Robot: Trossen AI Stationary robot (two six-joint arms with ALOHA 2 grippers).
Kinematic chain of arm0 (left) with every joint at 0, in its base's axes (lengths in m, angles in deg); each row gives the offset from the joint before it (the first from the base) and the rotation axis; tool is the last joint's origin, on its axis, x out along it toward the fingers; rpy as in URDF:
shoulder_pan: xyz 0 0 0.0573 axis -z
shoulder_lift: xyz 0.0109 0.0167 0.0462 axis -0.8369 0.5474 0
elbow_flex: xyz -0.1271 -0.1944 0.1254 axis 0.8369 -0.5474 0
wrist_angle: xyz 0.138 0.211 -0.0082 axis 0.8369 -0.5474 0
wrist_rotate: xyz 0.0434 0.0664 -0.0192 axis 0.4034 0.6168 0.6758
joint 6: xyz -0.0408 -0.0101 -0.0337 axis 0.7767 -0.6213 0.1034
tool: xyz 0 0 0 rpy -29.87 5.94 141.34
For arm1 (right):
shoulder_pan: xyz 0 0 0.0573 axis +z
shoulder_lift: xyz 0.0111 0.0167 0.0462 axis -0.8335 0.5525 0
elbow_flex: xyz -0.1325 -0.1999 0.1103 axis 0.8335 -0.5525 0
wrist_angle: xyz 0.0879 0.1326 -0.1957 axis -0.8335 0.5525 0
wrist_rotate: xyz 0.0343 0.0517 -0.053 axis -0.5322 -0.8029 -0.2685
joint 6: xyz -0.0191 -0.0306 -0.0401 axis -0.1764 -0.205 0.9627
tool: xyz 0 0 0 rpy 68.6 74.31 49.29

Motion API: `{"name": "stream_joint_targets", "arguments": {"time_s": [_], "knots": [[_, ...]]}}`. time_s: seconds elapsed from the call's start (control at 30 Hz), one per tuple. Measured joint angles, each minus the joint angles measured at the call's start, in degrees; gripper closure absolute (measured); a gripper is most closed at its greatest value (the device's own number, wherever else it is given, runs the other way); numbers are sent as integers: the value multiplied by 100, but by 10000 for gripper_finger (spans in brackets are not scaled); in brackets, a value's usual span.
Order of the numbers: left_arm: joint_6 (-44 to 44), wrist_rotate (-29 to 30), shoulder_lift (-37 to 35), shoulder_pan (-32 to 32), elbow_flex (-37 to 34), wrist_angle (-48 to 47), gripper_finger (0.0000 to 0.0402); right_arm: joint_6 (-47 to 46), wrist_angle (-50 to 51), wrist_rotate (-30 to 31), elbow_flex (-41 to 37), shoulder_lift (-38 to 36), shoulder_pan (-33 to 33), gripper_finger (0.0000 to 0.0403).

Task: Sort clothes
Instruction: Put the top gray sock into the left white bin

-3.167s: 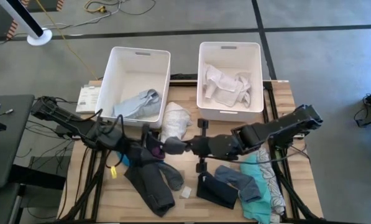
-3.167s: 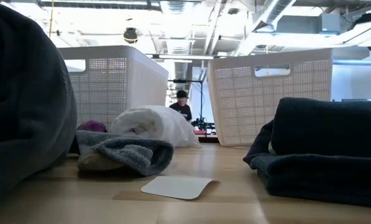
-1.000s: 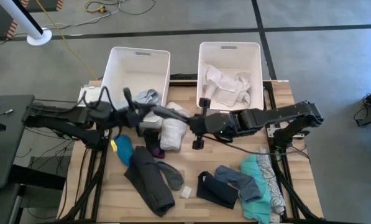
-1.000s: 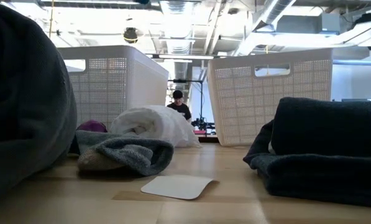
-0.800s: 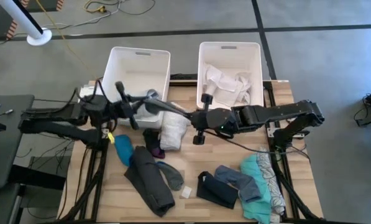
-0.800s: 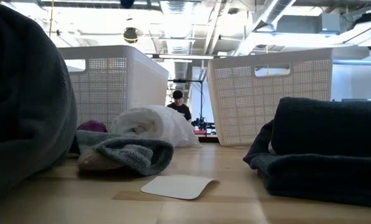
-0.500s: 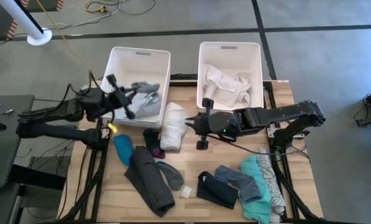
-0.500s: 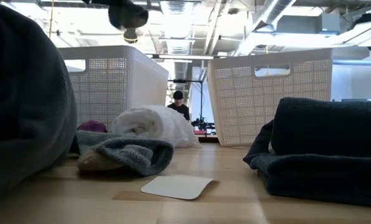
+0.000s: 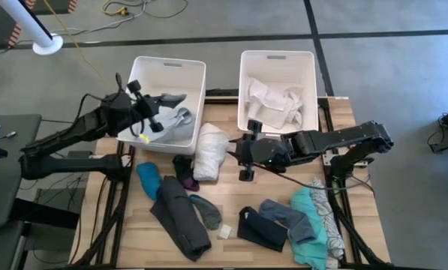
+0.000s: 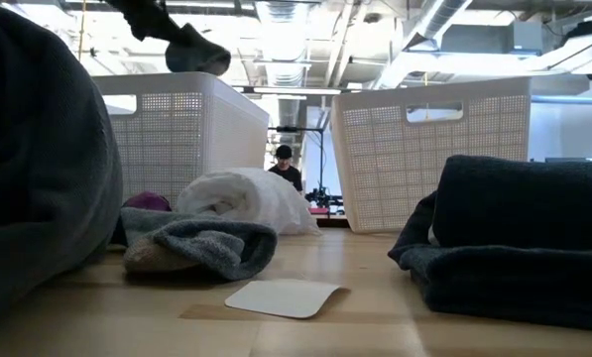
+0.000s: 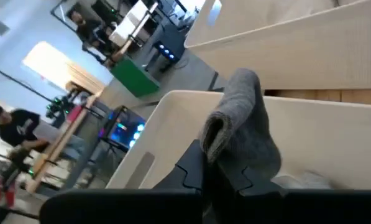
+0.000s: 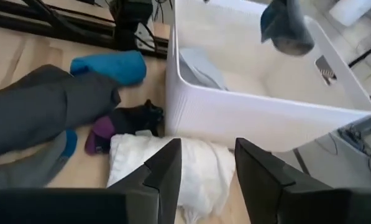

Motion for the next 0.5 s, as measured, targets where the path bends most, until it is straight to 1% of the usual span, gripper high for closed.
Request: {"name": "stream_joint_targets", "arguments": {"time_s": [0.13,0.23,0.4,0.5], "knots": [[228,-390,149,-674,2,-323,400,-216,237,4,3,0,57,241],[508,-650,299,-1152,2,-505,391,-327,400,5,3,0,119,243],[849,-1177,615,-1824,-2,-835,357,-454,570,11,3,2,281,245],[966,-1355,812,-2112,-2,-995,331,-525,675,15,7,2,369,245]]}}
